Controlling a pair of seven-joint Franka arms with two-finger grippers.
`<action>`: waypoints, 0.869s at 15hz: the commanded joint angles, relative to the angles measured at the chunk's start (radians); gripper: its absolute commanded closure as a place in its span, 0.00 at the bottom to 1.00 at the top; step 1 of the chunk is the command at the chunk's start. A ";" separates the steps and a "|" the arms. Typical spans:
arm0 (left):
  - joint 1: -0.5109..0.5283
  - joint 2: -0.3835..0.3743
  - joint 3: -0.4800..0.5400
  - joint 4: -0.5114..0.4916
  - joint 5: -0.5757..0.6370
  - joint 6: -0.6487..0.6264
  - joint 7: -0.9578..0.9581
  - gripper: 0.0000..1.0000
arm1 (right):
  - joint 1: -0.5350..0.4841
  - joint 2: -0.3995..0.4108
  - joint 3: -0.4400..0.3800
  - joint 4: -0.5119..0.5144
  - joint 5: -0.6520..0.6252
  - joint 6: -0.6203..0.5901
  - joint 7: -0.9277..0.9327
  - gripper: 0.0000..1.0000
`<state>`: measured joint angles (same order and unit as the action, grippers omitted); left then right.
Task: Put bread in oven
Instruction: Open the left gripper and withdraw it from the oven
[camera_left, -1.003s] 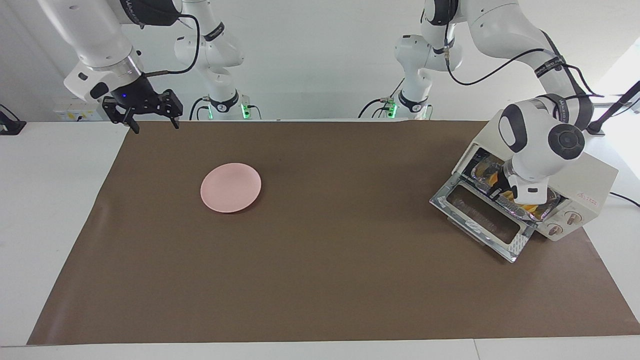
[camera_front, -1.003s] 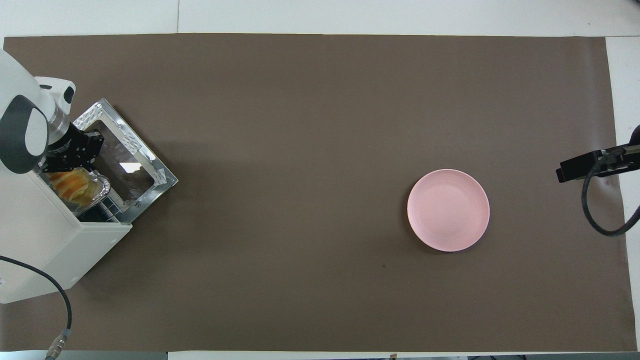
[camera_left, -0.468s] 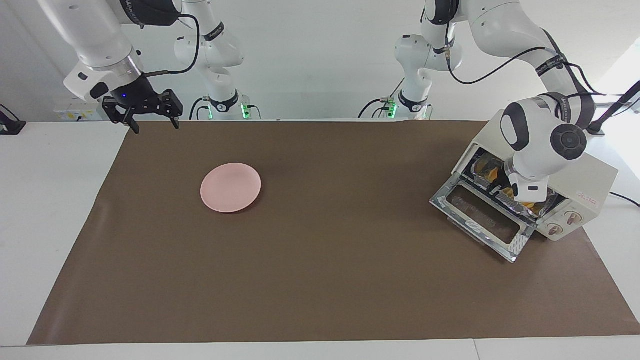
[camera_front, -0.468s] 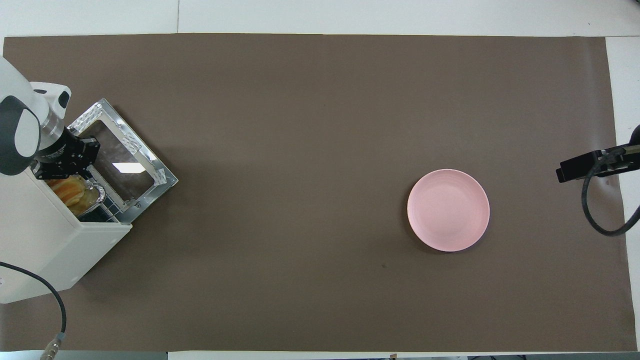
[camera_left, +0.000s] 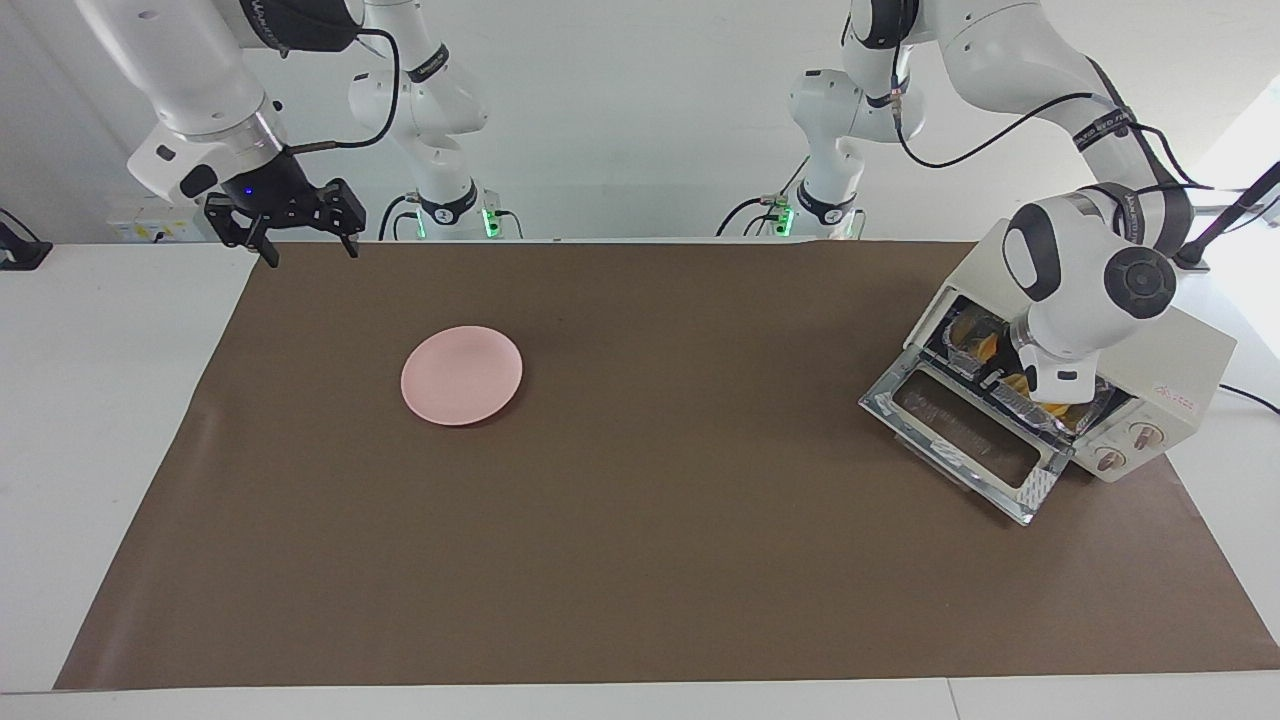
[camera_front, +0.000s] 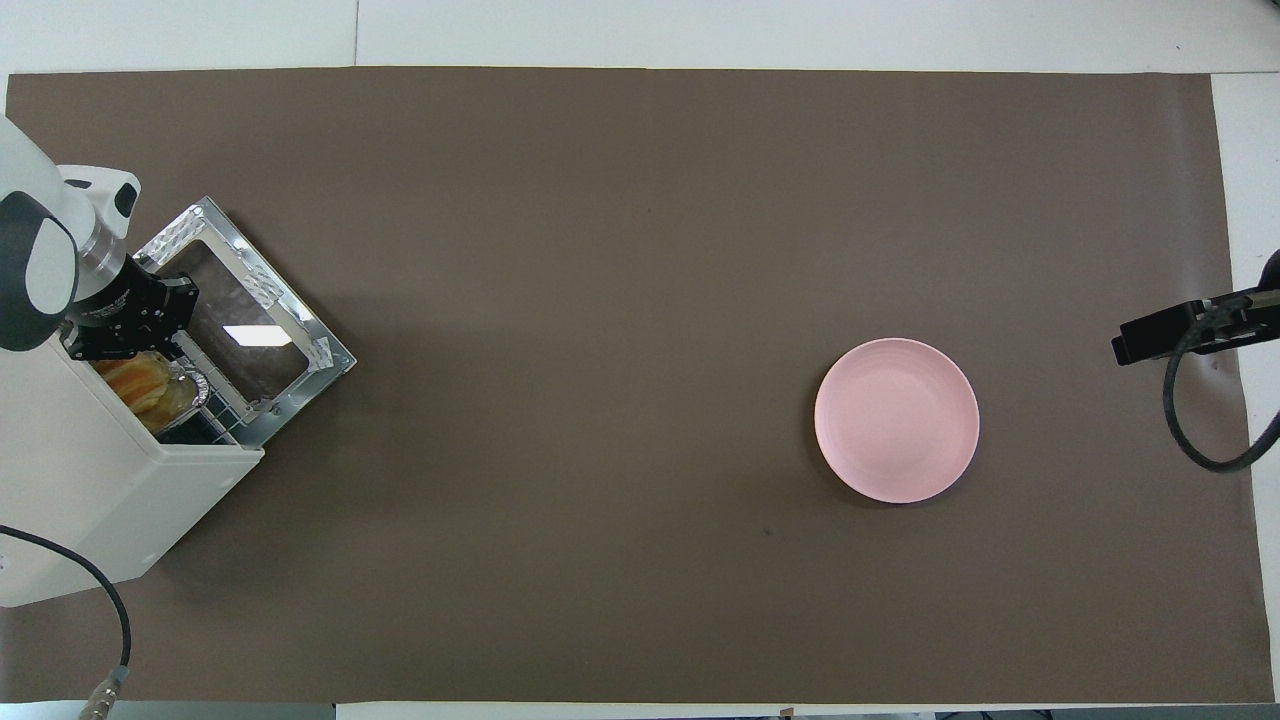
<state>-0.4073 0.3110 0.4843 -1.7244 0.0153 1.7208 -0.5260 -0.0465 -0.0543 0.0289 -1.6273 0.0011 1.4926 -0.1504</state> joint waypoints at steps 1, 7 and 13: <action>0.010 -0.038 0.000 -0.037 0.009 -0.012 0.034 0.03 | -0.018 -0.019 0.014 -0.022 -0.007 0.000 -0.014 0.00; 0.012 -0.036 0.005 0.025 0.009 -0.026 0.058 0.00 | -0.018 -0.019 0.014 -0.022 -0.007 0.000 -0.014 0.00; -0.002 -0.035 0.002 0.068 0.006 -0.056 0.058 0.00 | -0.018 -0.019 0.014 -0.022 -0.009 0.000 -0.014 0.00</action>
<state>-0.4084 0.2875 0.4853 -1.6592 0.0133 1.6902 -0.4827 -0.0465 -0.0543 0.0289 -1.6274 0.0011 1.4926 -0.1504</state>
